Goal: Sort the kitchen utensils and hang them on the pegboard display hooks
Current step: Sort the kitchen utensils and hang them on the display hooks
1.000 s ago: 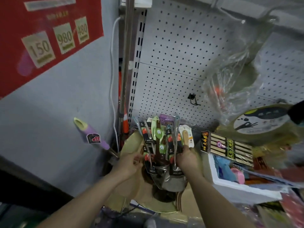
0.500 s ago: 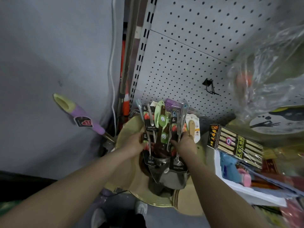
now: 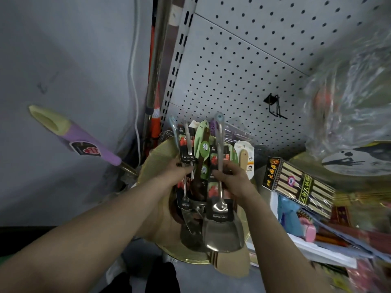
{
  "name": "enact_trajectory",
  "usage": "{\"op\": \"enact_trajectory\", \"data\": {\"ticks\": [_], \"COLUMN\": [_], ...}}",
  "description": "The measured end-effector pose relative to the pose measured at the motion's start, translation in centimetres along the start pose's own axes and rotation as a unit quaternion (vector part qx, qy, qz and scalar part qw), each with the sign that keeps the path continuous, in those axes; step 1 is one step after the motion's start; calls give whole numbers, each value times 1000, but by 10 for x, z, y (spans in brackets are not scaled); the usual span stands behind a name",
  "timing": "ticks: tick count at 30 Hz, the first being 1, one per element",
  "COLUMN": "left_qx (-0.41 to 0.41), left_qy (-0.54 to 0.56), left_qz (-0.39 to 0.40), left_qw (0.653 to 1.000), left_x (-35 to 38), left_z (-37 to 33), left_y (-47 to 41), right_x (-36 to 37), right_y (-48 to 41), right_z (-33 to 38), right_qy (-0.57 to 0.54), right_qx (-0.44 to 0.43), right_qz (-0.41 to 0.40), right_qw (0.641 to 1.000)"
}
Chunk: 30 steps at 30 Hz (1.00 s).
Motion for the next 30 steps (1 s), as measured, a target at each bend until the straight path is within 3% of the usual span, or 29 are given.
{"op": "enact_trajectory", "data": {"ticks": [7,10,12,15,18,24,30], "left_qx": [-1,-9,-10,-13,-16,24,19], "left_qy": [41,65,80,97,95,88,126], "left_qz": [32,38,43,54,62,38,46], "left_qw": [999,997,996,994,993,995,991], "left_x": [12,12,13,16,21,19,23], "left_z": [0,3,4,4,5,0,1], "left_y": [-6,-12,-15,-18,-21,-18,-17], "right_x": [25,-5,-26,-32,-14,0,1], "right_y": [-3,-2,-5,-10,-9,-13,-12], "right_z": [-8,5,0,-19,-31,-37,-41], "right_qy": [118,163,198,228,188,229,166], "right_qx": [-29,-68,-27,58,91,96,89], "right_qz": [-22,-140,-199,-175,-129,-127,-132], "right_qw": [992,974,959,956,969,960,973]}}
Point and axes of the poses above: each hand's wrist, its own y-axis away from the middle knuckle, its own x-axis out of the palm, z = x × y, the point moved 7 cm from there along -y, towards the middle knuckle, and after that the axes turned 5 degrees about -y, right-handed, at the moved point
